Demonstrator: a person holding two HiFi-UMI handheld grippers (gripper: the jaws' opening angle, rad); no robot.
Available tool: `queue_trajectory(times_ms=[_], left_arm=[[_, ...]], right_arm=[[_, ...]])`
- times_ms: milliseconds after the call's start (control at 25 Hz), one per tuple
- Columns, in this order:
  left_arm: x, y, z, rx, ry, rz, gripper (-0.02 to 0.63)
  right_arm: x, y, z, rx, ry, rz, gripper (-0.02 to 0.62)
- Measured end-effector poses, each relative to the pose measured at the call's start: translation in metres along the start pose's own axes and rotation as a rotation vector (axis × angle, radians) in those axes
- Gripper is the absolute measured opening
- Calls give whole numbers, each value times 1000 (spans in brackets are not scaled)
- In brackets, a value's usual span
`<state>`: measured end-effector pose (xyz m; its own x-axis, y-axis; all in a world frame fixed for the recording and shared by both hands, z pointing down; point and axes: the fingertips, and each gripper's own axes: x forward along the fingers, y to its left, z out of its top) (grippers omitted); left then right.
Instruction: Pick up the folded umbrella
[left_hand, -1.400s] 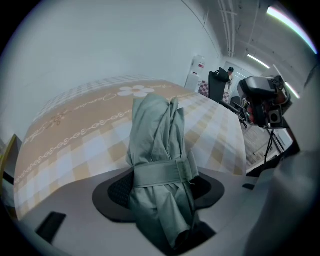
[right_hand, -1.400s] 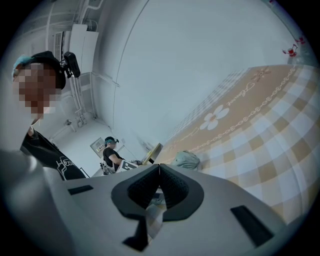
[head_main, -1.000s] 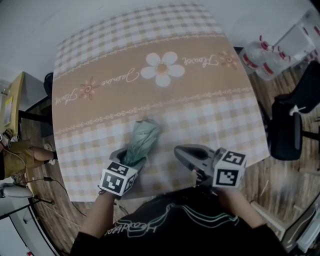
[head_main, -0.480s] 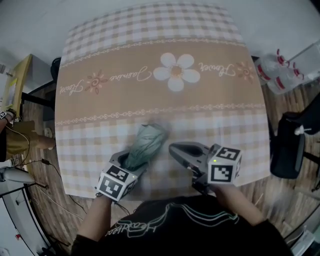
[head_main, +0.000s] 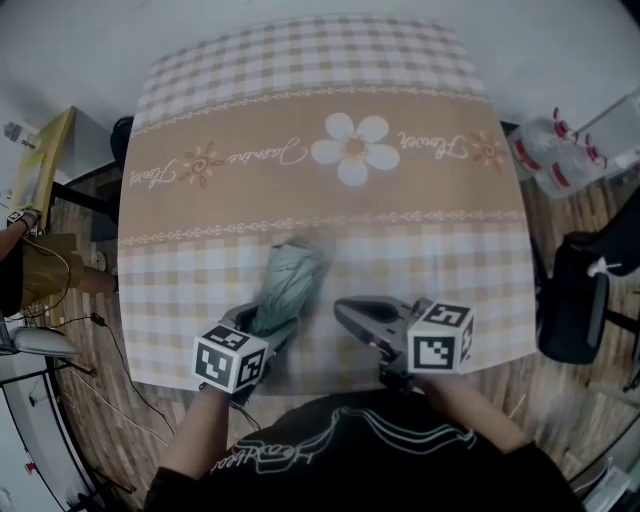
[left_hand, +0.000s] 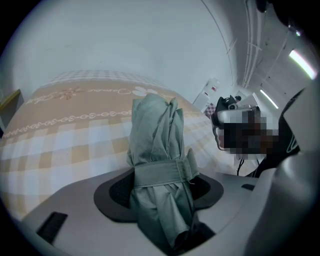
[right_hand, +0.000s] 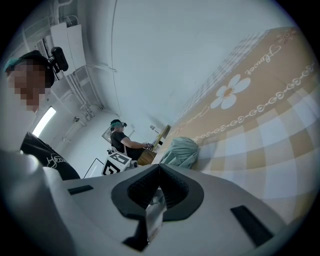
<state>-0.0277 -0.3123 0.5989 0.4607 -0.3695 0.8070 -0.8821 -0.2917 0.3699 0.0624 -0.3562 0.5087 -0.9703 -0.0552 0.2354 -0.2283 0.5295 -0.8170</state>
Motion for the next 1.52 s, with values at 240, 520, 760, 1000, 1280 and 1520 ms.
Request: queue_trajectory(times_ms=[240, 520, 760, 1000, 1280, 1520], left_arm=[[-26, -21, 16, -12, -118, -45, 259], [-70, -52, 32, -7, -273, -61, 259], [-120, -83, 35, 4, -404, -90, 259], [-166, -114, 24, 26, -507, -122, 261], [-214, -142, 5, 30, -621, -151, 261], [-251, -170, -12, 60, -695, -165, 261]], right_arm=[[-16, 17, -11, -14, -32, -17, 12], [-35, 40, -16, -55, -90, -41, 12], [-53, 77, -16, -125, -129, -54, 12], [-67, 128, -16, -231, -167, -48, 12], [-78, 192, -31, -367, -175, -21, 12], [-90, 237, -54, -461, -178, -4, 12]])
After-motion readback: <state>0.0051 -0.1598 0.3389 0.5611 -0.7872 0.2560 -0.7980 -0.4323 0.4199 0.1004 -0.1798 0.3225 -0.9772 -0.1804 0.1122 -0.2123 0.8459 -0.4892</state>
